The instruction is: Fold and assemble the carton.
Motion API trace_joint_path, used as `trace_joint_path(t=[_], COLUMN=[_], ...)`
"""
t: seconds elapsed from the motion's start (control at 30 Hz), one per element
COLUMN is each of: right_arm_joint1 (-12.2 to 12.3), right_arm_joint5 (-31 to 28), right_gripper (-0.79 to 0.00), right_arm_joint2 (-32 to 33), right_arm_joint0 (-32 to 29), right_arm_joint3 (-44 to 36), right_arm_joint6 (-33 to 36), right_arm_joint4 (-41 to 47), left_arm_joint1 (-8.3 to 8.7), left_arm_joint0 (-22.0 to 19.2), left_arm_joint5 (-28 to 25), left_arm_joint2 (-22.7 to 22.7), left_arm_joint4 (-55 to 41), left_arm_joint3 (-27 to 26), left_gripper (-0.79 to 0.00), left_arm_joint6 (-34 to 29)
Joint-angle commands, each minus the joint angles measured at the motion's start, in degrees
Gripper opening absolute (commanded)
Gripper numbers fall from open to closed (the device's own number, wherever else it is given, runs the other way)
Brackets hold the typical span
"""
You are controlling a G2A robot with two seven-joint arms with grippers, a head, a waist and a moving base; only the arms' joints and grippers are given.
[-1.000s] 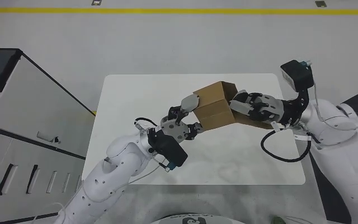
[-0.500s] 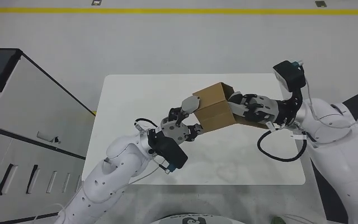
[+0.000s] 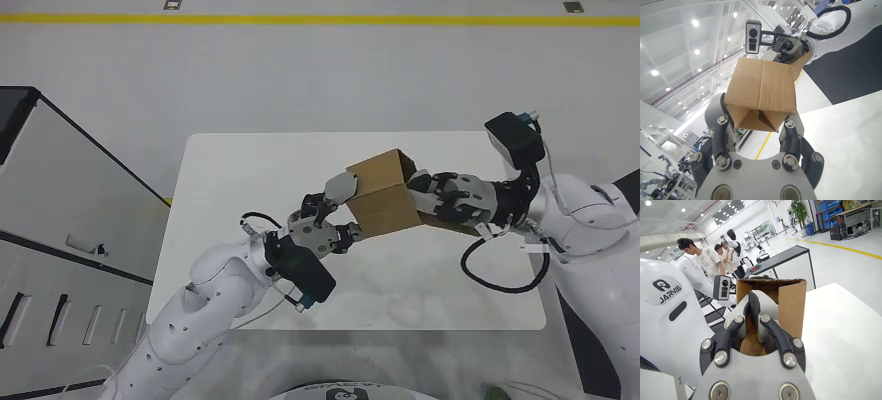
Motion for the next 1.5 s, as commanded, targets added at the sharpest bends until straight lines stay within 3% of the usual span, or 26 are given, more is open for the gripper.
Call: trace_joint_path(t=[0.0,0.4,0.67,0.97,1.47], right_arm_joint1=[-0.03,-0.23,-0.53,-0.84,-1.50], right_arm_joint5=[-0.25,-3.85,1.82,5.99,7.55], right_gripper=[-0.785,-0.785,-0.785,-0.785,-0.785], right_arm_joint2=[0.86,7.16,11.69,8.74,3.67], right_arm_joint0=[-0.26,-3.52,-7.86,-7.54,-3.55], right_arm_joint3=[0.02,-1.40,-2.27,-3.26,-2.25], right_arm_joint6=[-1.10,-7.63,-13.93,-10.74,-5.97], right_arm_joint4=[-0.64,-0.93,-7.51,-9.60,-7.76], left_arm_joint1=[0.00,-0.08,-0.07,-0.05,0.01], left_arm_joint0=[0.10,0.39,0.44,0.48,0.92], left_arm_joint5=[0.05,0.20,-0.26,-0.84,-1.40], left_arm_joint2=[-0.16,-0.94,-1.11,-1.20,-1.30], left_arm_joint4=[-0.22,-1.50,-1.62,-1.16,-0.21], left_arm_joint3=[-0.04,0.26,0.01,-0.05,-0.69], left_gripper=[-0.785,-0.785,-0.785,-0.785,-0.785], left_arm_joint6=[0.15,0.65,2.22,2.73,2.52])
